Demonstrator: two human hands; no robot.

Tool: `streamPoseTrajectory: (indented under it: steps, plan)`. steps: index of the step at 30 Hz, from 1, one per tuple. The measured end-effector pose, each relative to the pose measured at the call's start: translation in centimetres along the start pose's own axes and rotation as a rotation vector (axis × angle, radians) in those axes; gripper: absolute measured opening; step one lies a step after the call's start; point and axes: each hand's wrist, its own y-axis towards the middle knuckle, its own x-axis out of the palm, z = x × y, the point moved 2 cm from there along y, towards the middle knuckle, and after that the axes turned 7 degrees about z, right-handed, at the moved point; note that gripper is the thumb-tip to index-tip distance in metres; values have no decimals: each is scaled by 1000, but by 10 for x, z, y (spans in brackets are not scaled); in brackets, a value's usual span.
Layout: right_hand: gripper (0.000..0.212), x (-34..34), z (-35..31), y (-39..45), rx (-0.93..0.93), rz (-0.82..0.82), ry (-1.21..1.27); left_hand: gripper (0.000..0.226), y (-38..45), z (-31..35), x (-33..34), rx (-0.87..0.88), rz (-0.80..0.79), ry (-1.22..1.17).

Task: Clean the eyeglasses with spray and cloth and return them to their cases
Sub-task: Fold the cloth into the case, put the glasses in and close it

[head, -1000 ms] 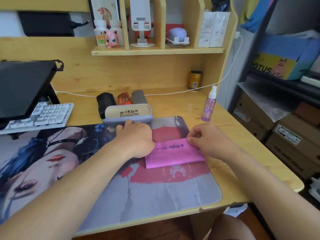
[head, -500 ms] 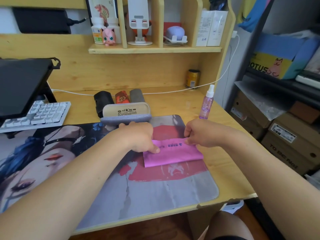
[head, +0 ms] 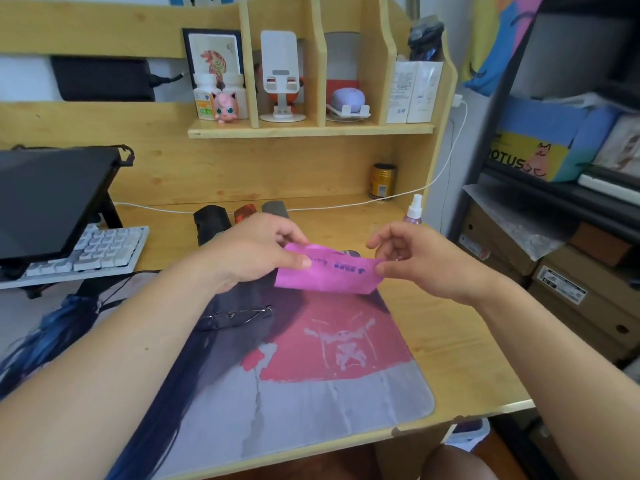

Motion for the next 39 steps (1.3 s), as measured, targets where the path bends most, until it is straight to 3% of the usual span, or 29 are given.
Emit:
streamPoseTrajectory:
  steps: [2, 7, 15, 18, 21, 22, 24, 29, 35, 39]
  plan:
    - [31, 0, -2, -1, 16, -19, -84, 11, -3, 2, -2, 12, -43, -14]
    - [18, -1, -12, -6, -28, -19, -273, 8, -9, 1, -1, 10, -23, -93]
    - [6, 11, -8, -17, -76, 152, 57, 35, -18, -3, -1, -28, 19, -170]
    - [8, 18, -4, -21, -65, 98, 105, 35, -21, -2, -2, -51, -1, -172]
    - [8, 28, 4, -22, -12, -66, 238, 9, -28, 7, -2, -75, -28, -300]
    - [6, 31, 7, -23, -5, -88, 252, 15, -28, 7, -2, -86, -39, -353]
    - [6, 35, 11, -24, 7, -78, 282, 28, -29, 10, -1, -87, -78, -424]
    - [11, 40, 9, -25, 25, 31, 359, 32, -33, 16, -6, -71, -147, -455]
    - [50, 46, 15, -25, 59, 37, 513, 30, -33, 15, -8, -141, -117, -487]
    - [89, 48, 16, -34, 85, -180, 463, 28, -33, 13, -1, -318, -108, -560]
